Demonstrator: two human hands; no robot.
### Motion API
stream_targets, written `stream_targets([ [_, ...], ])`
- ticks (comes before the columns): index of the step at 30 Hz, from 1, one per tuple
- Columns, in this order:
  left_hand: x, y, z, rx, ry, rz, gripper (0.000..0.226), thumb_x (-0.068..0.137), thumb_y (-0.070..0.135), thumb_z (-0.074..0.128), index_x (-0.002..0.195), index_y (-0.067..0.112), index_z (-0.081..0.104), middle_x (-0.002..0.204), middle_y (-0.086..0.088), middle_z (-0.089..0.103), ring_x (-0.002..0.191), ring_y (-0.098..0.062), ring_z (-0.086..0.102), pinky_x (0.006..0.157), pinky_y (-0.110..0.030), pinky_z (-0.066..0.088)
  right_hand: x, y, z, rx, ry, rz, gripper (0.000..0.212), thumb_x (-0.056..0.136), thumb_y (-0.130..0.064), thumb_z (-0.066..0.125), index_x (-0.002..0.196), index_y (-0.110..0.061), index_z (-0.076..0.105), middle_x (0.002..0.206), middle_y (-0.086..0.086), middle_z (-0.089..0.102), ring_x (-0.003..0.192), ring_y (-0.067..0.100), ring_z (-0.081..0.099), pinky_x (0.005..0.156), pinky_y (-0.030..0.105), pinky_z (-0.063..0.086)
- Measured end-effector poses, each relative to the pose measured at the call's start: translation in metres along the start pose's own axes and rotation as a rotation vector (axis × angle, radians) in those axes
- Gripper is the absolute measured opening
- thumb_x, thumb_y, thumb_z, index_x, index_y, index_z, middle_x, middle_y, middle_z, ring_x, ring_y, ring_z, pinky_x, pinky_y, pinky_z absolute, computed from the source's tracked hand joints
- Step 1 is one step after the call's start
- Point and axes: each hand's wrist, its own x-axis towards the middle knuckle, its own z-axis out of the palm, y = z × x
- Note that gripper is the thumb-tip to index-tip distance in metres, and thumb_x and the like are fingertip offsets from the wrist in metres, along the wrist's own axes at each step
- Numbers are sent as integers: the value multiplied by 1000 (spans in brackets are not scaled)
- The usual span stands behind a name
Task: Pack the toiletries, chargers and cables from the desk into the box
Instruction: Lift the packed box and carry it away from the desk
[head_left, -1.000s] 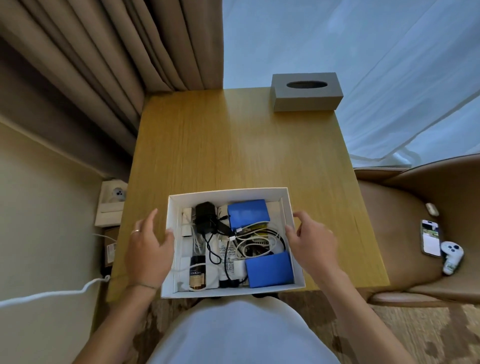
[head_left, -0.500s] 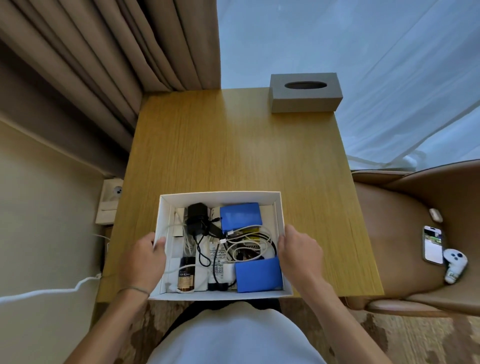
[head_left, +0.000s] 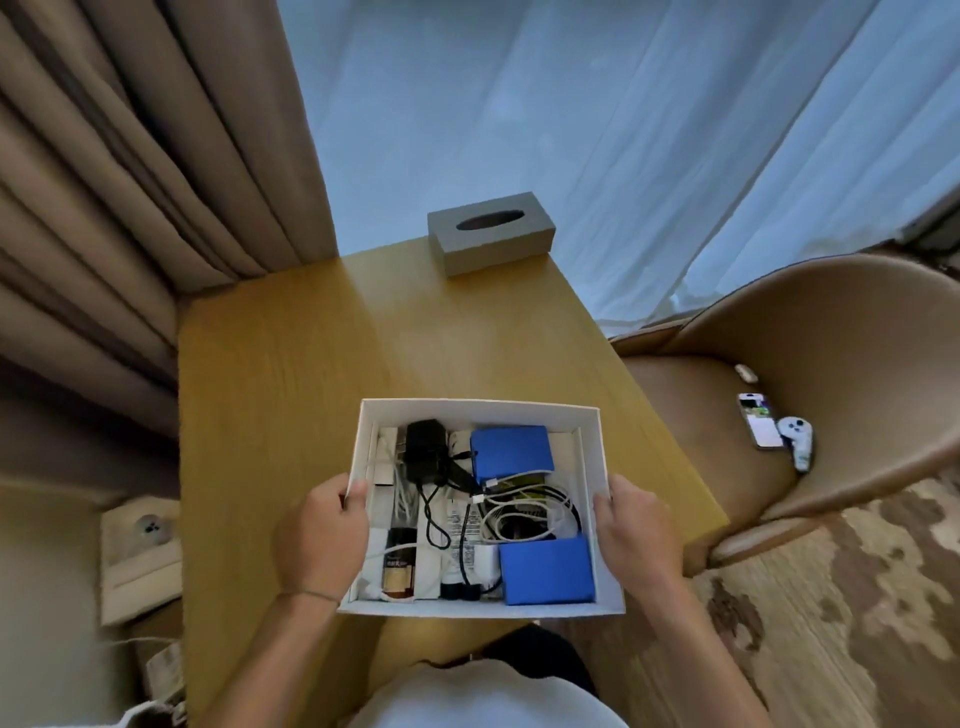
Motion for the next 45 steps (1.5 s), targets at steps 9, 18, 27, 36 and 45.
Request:
stream_targets([
  [9, 0, 49, 12, 40, -188, 336, 37, 101, 26, 55, 67, 15, 66, 39, 5, 35, 36, -14, 25, 43, -21, 21, -98, 32, -34, 33, 210, 337, 28, 102, -22, 47, 76, -14, 55, 63, 4, 57, 58, 24, 55, 54, 43, 47],
  [18, -71, 125, 50, 128, -350, 642, 32, 100, 28, 56, 72, 17, 68, 47, 1, 54, 44, -16, 51, 43, -23, 35, -221, 111, -37, 120, 398, 682, 29, 100, -20, 48, 74, -9, 54, 63, 10, 56, 56, 28, 54, 49, 34, 29],
  [27, -241, 165, 90, 77, -563, 948, 42, 99, 27, 56, 58, 21, 55, 45, 3, 49, 43, -16, 47, 44, -24, 31, -404, 197, -29, 192, 583, 985, 34, 100, -20, 50, 68, -13, 46, 56, -1, 40, 48, 15, 33, 49, 32, 28],
  [36, -451, 148, 108, 95, -734, 1186, 33, 98, 33, 56, 67, 27, 65, 49, 7, 55, 49, -15, 55, 50, -27, 38, -625, 248, -9, 196, 664, 1276, 38, 100, -17, 47, 64, -18, 35, 56, -1, 40, 48, 15, 35, 47, 31, 21],
  [45, -637, 128, 125, 139, -966, 1446, 46, 92, 46, 43, 61, 15, 59, 50, -1, 54, 50, -26, 56, 52, -35, 48, -799, 250, 42, 221, 772, 1666, 24, 103, -22, 48, 80, -16, 52, 72, 0, 54, 64, 22, 47, 53, 29, 27],
])
